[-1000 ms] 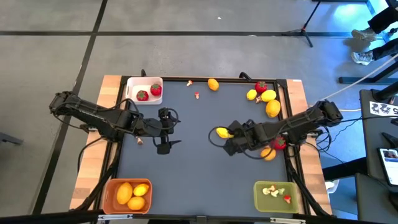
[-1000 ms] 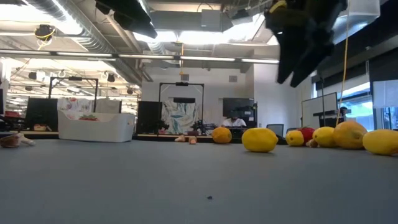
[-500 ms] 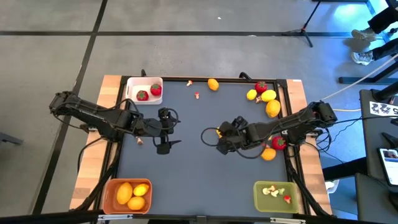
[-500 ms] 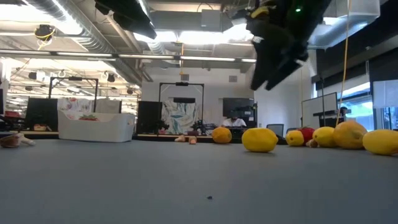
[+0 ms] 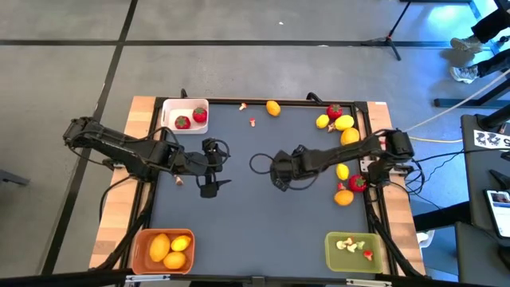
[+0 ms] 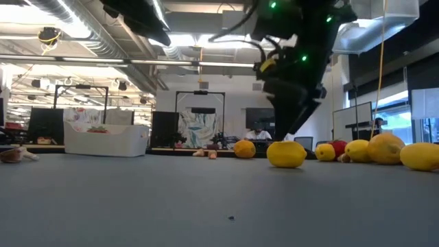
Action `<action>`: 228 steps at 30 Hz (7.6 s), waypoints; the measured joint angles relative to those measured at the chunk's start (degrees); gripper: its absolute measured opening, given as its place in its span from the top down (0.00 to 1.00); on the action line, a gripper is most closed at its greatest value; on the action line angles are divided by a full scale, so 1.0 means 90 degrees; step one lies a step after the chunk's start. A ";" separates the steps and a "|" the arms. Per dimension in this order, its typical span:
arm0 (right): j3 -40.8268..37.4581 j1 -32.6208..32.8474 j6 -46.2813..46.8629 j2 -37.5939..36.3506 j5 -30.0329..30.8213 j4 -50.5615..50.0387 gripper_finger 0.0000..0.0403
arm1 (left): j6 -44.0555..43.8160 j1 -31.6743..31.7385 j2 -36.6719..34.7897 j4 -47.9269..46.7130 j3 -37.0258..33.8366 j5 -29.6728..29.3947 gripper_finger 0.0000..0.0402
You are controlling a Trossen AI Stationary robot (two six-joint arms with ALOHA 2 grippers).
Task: Sort produce into baskets
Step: Put the yellow lemon into the orange bin
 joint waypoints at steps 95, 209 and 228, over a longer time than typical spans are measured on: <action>0.0556 0.1147 -0.3680 -0.0691 0.0460 0.3808 0.59 | 0.0211 0.0153 0.1037 0.2135 0.0005 0.0525 0.62; 0.0155 0.0146 -0.3835 -0.0676 0.0109 0.2640 0.17 | -0.8947 -0.3568 0.0272 -0.3024 -0.0968 0.5174 0.23; 0.0153 0.0146 -0.3057 -0.0678 0.0109 0.2714 0.17 | -0.4677 -0.2217 0.0270 -0.3942 -0.0146 0.3012 0.23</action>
